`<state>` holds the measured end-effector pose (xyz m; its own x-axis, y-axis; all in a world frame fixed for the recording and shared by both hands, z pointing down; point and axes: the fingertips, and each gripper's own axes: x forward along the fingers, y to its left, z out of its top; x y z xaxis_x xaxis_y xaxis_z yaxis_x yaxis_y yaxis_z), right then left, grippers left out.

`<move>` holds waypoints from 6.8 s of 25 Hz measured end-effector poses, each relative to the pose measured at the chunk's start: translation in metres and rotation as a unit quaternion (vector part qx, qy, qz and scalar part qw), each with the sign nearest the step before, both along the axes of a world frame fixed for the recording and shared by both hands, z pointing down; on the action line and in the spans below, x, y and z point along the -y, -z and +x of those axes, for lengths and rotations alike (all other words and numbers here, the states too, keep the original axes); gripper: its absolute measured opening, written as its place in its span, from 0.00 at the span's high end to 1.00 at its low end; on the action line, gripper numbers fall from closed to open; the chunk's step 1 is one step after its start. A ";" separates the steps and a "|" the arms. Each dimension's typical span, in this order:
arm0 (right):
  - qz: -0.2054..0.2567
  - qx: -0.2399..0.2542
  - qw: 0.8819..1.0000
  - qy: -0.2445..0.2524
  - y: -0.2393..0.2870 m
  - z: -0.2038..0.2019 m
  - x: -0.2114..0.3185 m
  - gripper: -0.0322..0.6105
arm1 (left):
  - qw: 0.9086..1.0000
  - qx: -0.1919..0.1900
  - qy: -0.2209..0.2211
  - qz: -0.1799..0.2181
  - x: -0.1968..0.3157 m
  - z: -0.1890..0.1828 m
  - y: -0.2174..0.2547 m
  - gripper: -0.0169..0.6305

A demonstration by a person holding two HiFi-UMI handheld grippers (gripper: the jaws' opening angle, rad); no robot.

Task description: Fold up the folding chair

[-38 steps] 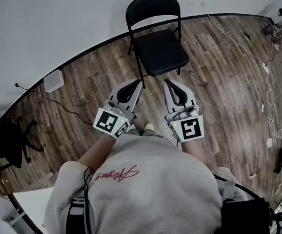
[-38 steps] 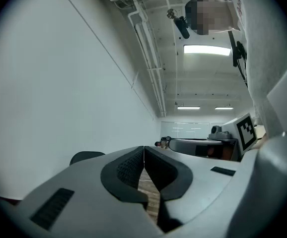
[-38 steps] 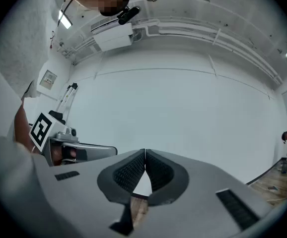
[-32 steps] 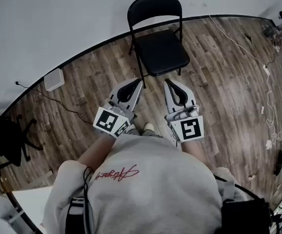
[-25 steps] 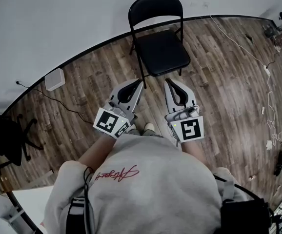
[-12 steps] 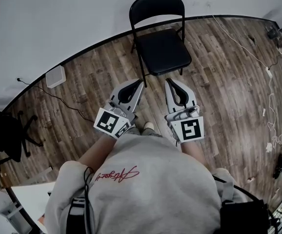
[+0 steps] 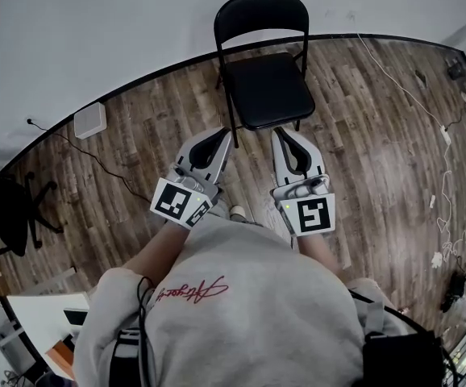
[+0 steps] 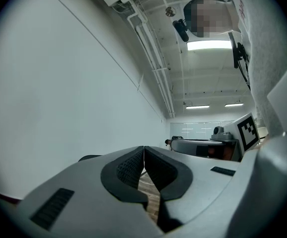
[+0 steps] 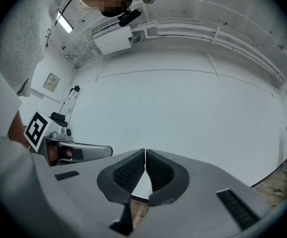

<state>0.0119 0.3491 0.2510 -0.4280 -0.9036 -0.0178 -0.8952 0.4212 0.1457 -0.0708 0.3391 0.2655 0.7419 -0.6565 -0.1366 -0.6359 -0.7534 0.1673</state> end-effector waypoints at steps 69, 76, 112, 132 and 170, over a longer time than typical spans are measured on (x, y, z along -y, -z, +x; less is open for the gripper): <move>-0.393 0.481 0.684 -0.382 -0.491 0.187 0.158 0.56 | 0.872 0.277 -0.117 -0.387 0.499 0.013 -0.305 0.29; -0.443 0.587 0.618 -0.278 -0.568 0.147 0.149 0.53 | 0.861 0.324 -0.177 -0.350 0.500 0.016 -0.331 0.25; -0.448 0.620 0.625 -0.156 -0.528 0.117 0.219 0.55 | 0.924 0.158 -0.246 -0.248 0.481 0.062 -0.270 0.77; -0.422 0.620 0.621 -0.229 -0.345 0.100 0.413 0.69 | 0.942 0.188 -0.223 -0.165 0.522 0.064 -0.199 0.77; -0.481 0.625 0.572 -0.224 -0.301 0.048 0.643 0.64 | 0.941 0.221 -0.222 -0.130 0.658 0.029 -0.183 0.81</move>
<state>0.0602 -0.2944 0.5524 -0.3455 -0.7663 0.5417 -0.0962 -0.5453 -0.8327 -0.0417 -0.3188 0.4486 0.8972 -0.2380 0.3719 -0.3194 -0.9314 0.1748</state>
